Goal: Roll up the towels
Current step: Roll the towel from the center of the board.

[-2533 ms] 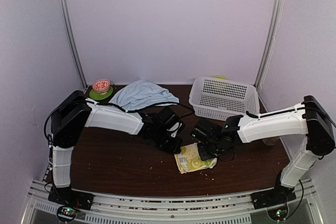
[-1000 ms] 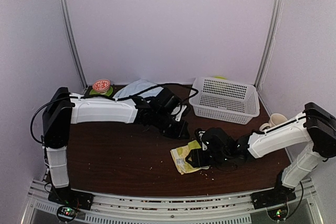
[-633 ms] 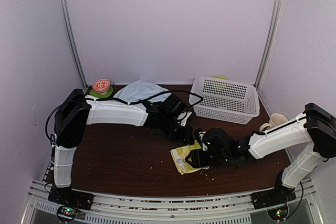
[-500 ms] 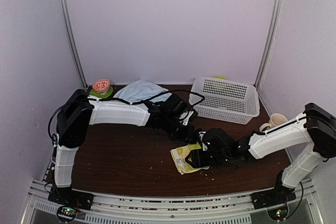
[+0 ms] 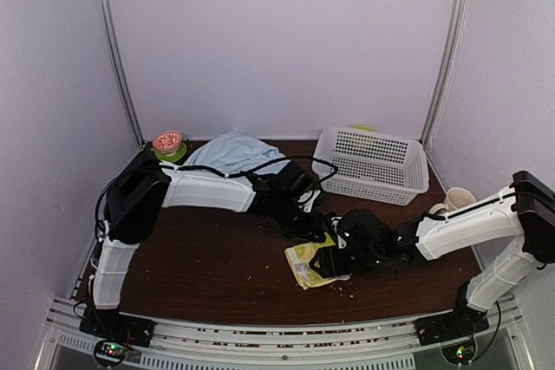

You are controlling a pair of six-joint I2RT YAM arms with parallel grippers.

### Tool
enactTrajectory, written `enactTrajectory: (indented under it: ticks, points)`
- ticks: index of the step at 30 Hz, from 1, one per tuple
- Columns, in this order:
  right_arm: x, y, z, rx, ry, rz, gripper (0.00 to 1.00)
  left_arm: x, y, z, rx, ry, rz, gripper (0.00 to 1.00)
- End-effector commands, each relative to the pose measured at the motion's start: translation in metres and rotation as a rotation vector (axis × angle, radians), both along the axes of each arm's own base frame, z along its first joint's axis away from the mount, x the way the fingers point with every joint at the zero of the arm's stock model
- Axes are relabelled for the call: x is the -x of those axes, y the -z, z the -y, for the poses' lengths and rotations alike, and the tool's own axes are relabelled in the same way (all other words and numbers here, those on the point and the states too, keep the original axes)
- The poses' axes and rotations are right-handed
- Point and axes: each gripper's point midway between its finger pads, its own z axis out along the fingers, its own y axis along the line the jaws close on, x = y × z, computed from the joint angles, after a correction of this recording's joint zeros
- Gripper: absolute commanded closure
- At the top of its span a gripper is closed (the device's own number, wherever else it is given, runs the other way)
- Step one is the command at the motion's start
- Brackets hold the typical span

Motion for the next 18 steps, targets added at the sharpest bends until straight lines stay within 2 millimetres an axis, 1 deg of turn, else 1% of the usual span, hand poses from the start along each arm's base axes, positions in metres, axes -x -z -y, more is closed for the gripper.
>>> enactTrajectory:
  ticks: [1, 3, 5, 7, 9, 12, 13, 14, 16, 18]
  points:
    - [0.008, -0.015, 0.019, 0.071, -0.030, 0.017, 0.29, -0.009, 0.039, -0.021, -0.092, -0.061, -0.039, 1.00]
    - [0.009, -0.020, 0.020, 0.076, -0.043, 0.027, 0.28, -0.009, 0.042, -0.021, -0.094, -0.059, -0.044, 1.00]
    - [0.009, -0.021, 0.022, 0.079, -0.043, 0.032, 0.28, -0.008, 0.044, -0.020, -0.089, -0.057, -0.049, 1.00]
    - [0.008, -0.019, 0.025, 0.101, -0.035, 0.032, 0.28, -0.009, 0.044, -0.019, -0.087, -0.059, -0.048, 1.00]
    - [0.004, -0.025, 0.029, 0.111, -0.007, 0.052, 0.29, -0.009, 0.044, -0.021, -0.097, -0.061, -0.046, 1.00]
    - [-0.010, -0.038, 0.048, 0.103, 0.099, 0.098, 0.33, -0.009, 0.045, -0.025, -0.113, -0.060, -0.038, 1.00]
    - [-0.013, -0.039, 0.053, 0.095, 0.133, 0.094, 0.37, -0.008, 0.046, -0.026, -0.115, -0.060, -0.036, 1.00]
    - [-0.015, -0.040, 0.055, 0.090, 0.145, 0.089, 0.44, -0.008, 0.047, -0.026, -0.117, -0.059, -0.037, 1.00]
    - [-0.014, -0.041, 0.051, 0.079, 0.124, 0.079, 0.62, -0.007, 0.048, -0.027, -0.119, -0.057, -0.037, 1.00]
    - [-0.009, -0.038, 0.041, 0.060, 0.088, 0.051, 0.75, -0.007, 0.049, -0.028, -0.122, -0.058, -0.037, 1.00]
